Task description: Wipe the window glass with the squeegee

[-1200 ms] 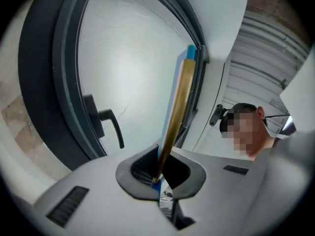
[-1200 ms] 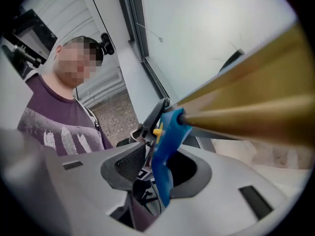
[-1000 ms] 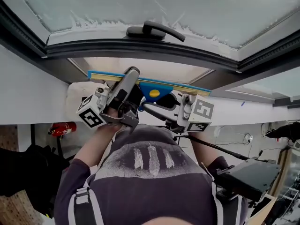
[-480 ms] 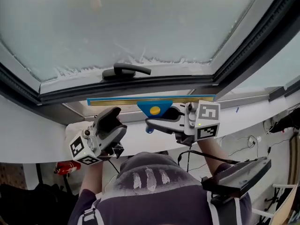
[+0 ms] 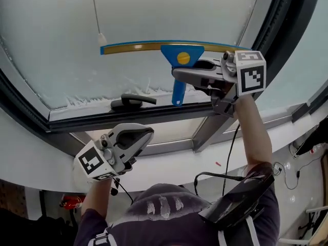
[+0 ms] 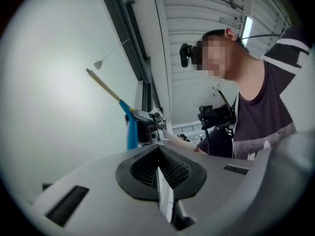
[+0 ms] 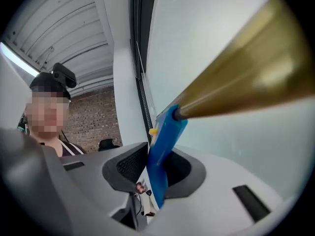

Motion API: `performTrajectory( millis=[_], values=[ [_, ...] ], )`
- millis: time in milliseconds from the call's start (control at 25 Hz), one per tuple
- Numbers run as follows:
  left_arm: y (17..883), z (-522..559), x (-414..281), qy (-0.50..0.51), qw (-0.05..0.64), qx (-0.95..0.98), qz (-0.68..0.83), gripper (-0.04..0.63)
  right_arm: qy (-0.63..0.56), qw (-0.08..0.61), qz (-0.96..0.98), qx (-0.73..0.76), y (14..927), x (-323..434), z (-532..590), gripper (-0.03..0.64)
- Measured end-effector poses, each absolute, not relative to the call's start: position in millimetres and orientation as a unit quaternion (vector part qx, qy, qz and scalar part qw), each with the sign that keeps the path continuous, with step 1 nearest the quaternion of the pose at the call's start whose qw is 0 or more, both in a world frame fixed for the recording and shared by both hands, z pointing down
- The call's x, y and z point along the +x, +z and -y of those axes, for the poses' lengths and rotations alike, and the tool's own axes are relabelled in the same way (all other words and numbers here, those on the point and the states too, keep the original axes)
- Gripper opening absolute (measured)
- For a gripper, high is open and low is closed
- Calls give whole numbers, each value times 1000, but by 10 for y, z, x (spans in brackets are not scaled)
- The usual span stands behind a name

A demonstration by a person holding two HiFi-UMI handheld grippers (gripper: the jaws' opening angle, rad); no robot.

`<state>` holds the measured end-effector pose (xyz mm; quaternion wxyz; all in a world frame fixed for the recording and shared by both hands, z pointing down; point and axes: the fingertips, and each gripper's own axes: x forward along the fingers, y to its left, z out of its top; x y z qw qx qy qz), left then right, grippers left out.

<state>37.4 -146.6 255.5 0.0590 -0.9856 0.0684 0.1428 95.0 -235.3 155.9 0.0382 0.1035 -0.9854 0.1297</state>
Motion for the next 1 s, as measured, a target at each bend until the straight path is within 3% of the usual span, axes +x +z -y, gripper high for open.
performTrajectory(
  millis=[240,720,1000],
  values=[
    [2217,1508,921,58,128,-989,-41,5,118,63,984,114,1269,1100,2705,95],
    [1829,1576,976,94,106,-989,-51,6,114,35,988,100,372,1230,2964,95],
    [1992,1544,986,80,111,-990,-44,5,105,26,989,99,286,1240,2988,95]
  ],
)
